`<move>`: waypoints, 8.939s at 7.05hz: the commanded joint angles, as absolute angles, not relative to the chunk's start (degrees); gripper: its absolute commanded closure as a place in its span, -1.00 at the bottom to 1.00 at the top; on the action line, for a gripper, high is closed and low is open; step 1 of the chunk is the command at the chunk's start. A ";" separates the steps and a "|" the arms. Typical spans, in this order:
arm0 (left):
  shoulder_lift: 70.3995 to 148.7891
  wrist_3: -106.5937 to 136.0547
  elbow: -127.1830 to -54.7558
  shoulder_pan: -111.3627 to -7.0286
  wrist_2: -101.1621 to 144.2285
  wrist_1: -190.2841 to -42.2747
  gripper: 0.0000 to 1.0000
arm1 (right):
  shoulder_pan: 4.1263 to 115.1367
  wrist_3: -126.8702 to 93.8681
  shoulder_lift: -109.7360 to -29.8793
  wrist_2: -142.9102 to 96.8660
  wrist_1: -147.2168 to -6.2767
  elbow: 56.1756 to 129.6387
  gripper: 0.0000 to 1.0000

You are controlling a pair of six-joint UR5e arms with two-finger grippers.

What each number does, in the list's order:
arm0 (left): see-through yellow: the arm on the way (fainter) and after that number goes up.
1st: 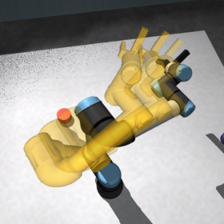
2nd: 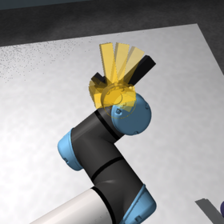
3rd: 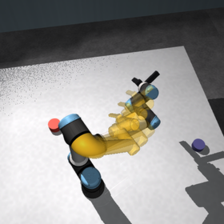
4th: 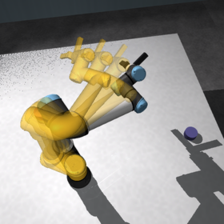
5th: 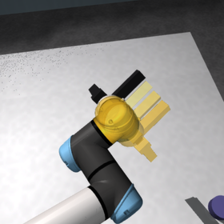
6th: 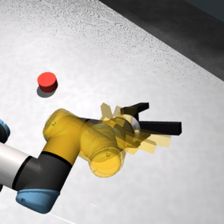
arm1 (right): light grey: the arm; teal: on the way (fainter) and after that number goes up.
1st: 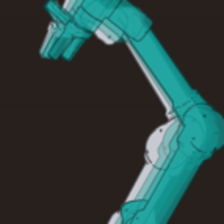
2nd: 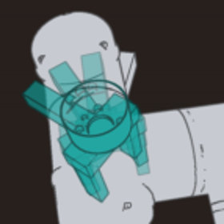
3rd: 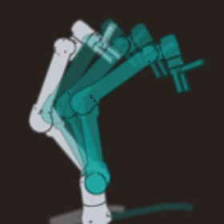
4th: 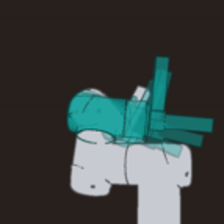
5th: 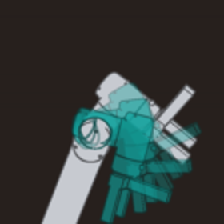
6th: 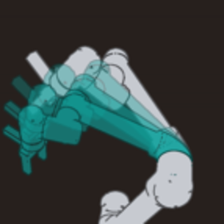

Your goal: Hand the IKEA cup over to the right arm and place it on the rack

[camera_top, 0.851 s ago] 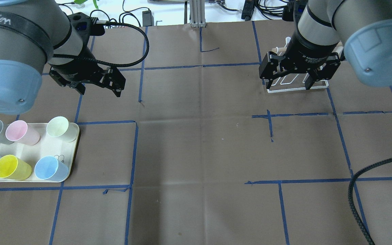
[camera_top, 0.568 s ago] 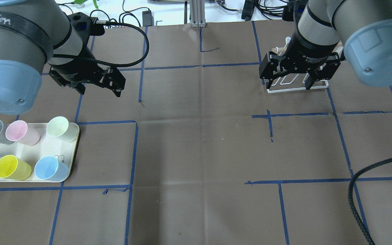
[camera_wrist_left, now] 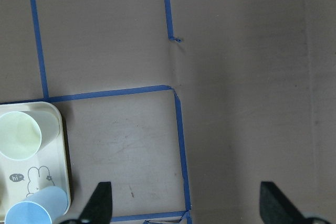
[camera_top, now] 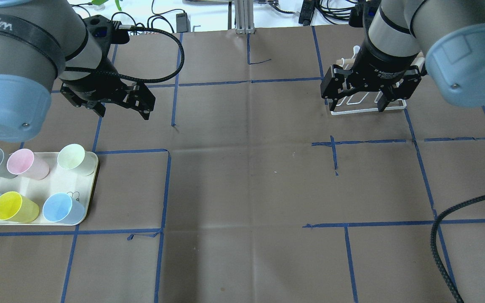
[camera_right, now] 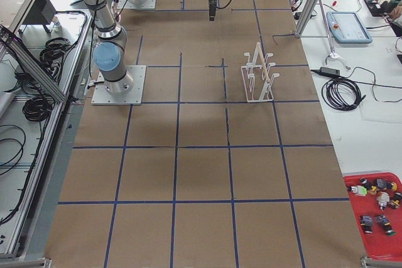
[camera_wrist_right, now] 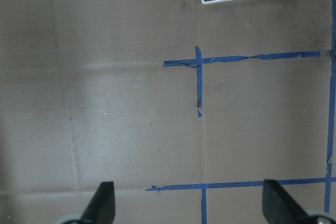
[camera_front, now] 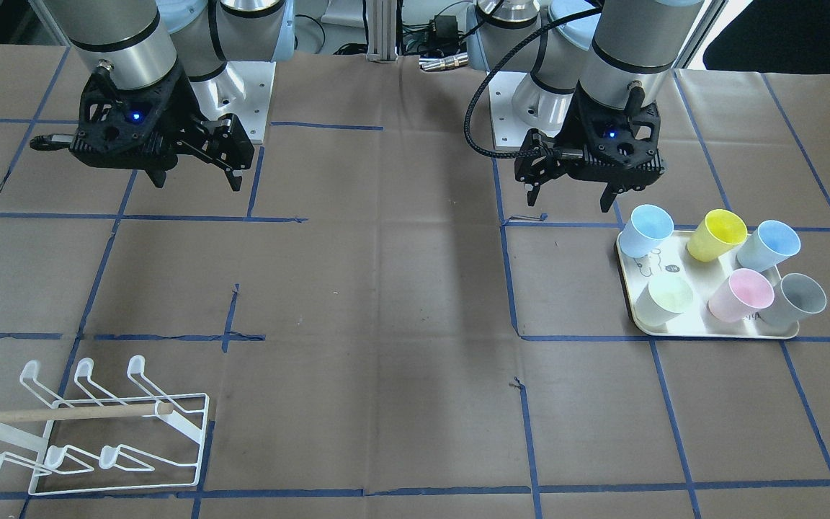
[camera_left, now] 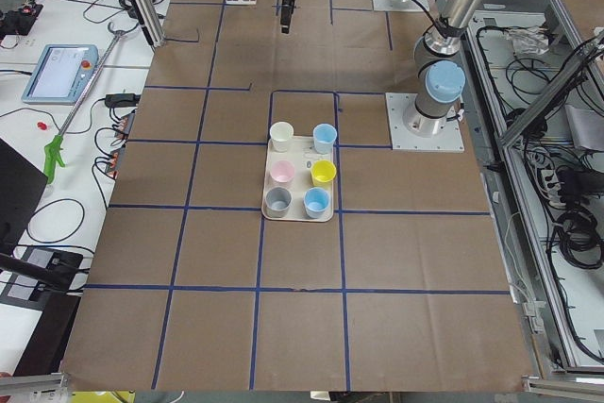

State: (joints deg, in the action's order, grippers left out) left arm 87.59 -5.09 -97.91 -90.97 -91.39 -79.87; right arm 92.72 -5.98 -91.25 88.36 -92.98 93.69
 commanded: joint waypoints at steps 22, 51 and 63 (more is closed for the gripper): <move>101.95 -27.95 -118.83 -65.21 -89.30 -48.87 -0.99 | 92.90 -5.98 -92.20 88.16 -92.37 95.63 -1.00; 110.55 -6.24 -127.62 -95.53 -60.53 36.91 1.00 | 93.43 -81.17 -82.01 63.98 -193.32 125.24 -0.97; 110.39 -5.89 -127.62 -97.65 -61.08 36.30 0.94 | 99.49 -83.50 -66.01 57.04 -203.82 117.33 -0.99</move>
